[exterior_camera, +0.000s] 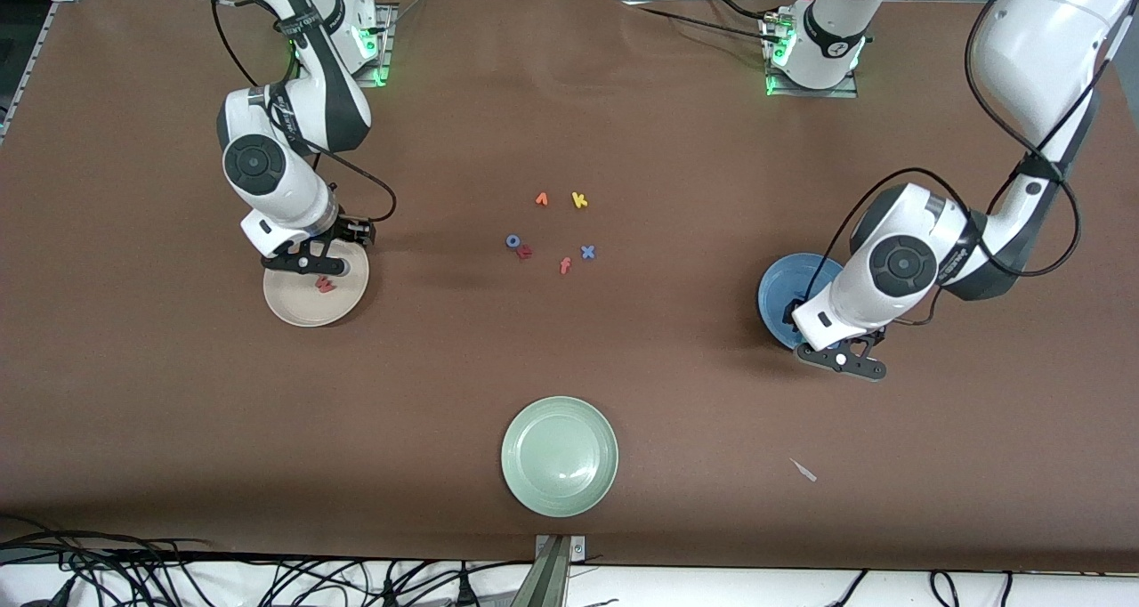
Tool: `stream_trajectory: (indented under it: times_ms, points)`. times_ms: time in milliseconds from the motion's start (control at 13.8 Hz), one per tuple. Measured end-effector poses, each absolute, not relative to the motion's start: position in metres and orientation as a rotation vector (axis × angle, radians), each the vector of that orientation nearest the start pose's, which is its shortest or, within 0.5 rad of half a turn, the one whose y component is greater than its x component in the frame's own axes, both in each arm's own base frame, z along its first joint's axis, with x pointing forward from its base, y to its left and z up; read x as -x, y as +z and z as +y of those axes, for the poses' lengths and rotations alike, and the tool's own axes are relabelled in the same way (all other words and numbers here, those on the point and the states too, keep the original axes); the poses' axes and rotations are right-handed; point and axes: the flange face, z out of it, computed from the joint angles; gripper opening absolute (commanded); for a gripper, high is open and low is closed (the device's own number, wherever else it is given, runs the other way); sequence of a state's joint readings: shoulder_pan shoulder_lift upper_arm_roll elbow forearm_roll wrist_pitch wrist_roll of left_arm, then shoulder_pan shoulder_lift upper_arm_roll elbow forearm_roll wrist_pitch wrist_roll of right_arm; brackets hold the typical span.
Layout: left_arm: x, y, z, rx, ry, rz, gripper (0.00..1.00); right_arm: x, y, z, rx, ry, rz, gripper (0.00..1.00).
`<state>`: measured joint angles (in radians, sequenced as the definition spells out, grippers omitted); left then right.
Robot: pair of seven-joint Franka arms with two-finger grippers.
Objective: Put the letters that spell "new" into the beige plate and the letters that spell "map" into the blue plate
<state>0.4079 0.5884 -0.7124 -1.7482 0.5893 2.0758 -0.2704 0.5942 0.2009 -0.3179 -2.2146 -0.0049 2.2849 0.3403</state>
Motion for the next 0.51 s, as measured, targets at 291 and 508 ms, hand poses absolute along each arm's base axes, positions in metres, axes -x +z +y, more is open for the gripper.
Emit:
stream_trajectory:
  times_ms: [291,508]
  points:
    - [-0.636,0.394,-0.14,2.966,0.141,0.33,1.0,-0.55,0.368,0.166,3.23,0.155,0.073,0.82]
    - [-0.638,0.452,-0.147,2.986,0.138,0.325,1.0,-0.567,0.432,0.174,3.224,0.154,-0.053,0.83]
